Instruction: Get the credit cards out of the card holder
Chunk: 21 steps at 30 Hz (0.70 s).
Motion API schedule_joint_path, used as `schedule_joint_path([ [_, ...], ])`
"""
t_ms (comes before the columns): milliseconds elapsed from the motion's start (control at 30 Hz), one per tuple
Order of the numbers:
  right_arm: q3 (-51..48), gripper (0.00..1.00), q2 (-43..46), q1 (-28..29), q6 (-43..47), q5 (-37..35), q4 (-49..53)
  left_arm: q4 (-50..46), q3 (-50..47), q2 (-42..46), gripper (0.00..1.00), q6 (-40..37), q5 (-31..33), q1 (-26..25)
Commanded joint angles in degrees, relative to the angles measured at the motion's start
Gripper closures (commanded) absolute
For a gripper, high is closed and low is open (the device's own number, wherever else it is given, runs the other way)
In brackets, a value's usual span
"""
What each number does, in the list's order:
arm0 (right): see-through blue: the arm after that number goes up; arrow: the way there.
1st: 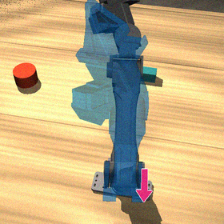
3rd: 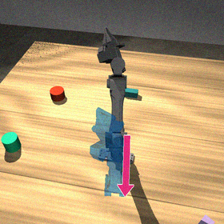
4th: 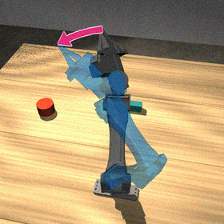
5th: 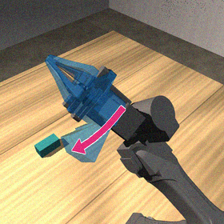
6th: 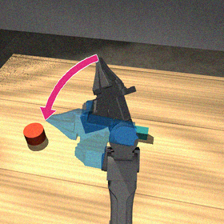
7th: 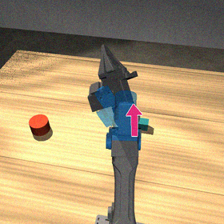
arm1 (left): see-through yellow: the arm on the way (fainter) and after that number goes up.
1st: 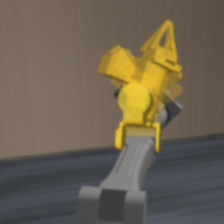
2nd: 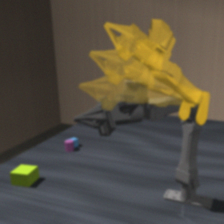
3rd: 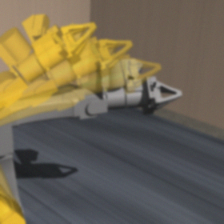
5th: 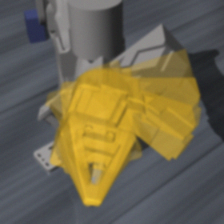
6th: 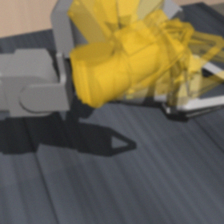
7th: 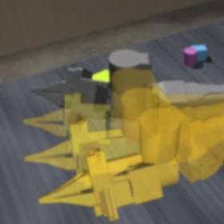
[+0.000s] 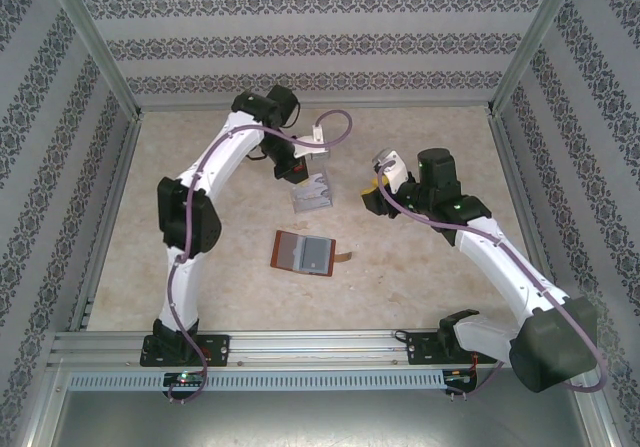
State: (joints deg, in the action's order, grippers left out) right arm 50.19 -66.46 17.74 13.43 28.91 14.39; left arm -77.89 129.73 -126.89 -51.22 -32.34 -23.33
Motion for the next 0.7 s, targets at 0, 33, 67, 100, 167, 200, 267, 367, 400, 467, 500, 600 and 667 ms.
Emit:
schedule_joint_path([
  [0, -0.8, 0.57, 1.6, -0.4, -0.7, -0.8, -0.3, -7.7, 8.2, -5.0, 1.00, -1.5, 1.5, -0.9],
  [33, -0.9, 0.57, 1.7, -0.4, -0.7, -0.9, -0.1, -8.5, 10.1, -6.5, 1.00, -1.4, 1.8, -0.9],
  [67, -1.0, 0.57, 1.8, -0.5, -0.8, -1.0, 0.0, -9.3, 12.1, -8.1, 1.00, -1.3, 1.9, -0.8],
  [100, -1.3, 0.57, 2.0, -0.5, -0.8, -1.0, 0.0, -9.8, 13.6, -9.5, 1.00, -1.2, 1.9, -0.9],
  [167, -1.6, 0.57, 2.1, -0.5, -1.1, -1.2, 0.0, -9.4, 14.9, -11.2, 1.00, -0.6, 2.0, -0.9],
  [200, -1.6, 0.57, 2.2, -0.6, -1.1, -1.1, 0.0, -8.8, 15.0, -11.7, 1.00, -0.2, 2.0, -0.9],
  [267, -1.4, 0.57, 2.1, -0.6, -1.0, -1.0, 0.5, -7.5, 14.9, -12.4, 1.00, 0.4, 1.3, -0.9],
  [367, -1.4, 0.57, 1.9, -0.8, -0.9, -0.7, 0.7, -6.6, 14.8, -13.7, 1.00, 0.9, 1.3, -0.9],
  [400, -1.4, 0.57, 1.9, -0.9, -0.9, -0.6, 0.7, -6.3, 14.9, -14.2, 1.00, 1.3, 1.8, -0.8],
  [467, -1.5, 0.57, 1.7, -1.1, -0.9, -0.1, 0.8, -6.0, 14.9, -15.1, 1.00, 1.7, 2.3, -0.9],
  [500, -1.5, 0.57, 1.5, -1.1, -1.0, 0.2, 0.8, -5.7, 14.9, -15.5, 1.00, 2.2, 2.9, -0.9],
  [600, -1.7, 0.57, 1.1, -1.2, -1.2, 0.5, 0.7, -5.2, 14.9, -16.5, 1.00, 2.8, 3.8, -0.9],
  [667, -1.7, 0.58, 0.8, -1.2, -1.2, 0.6, 0.6, -5.0, 14.9, -17.0, 1.00, 2.8, 4.3, -0.9],
])
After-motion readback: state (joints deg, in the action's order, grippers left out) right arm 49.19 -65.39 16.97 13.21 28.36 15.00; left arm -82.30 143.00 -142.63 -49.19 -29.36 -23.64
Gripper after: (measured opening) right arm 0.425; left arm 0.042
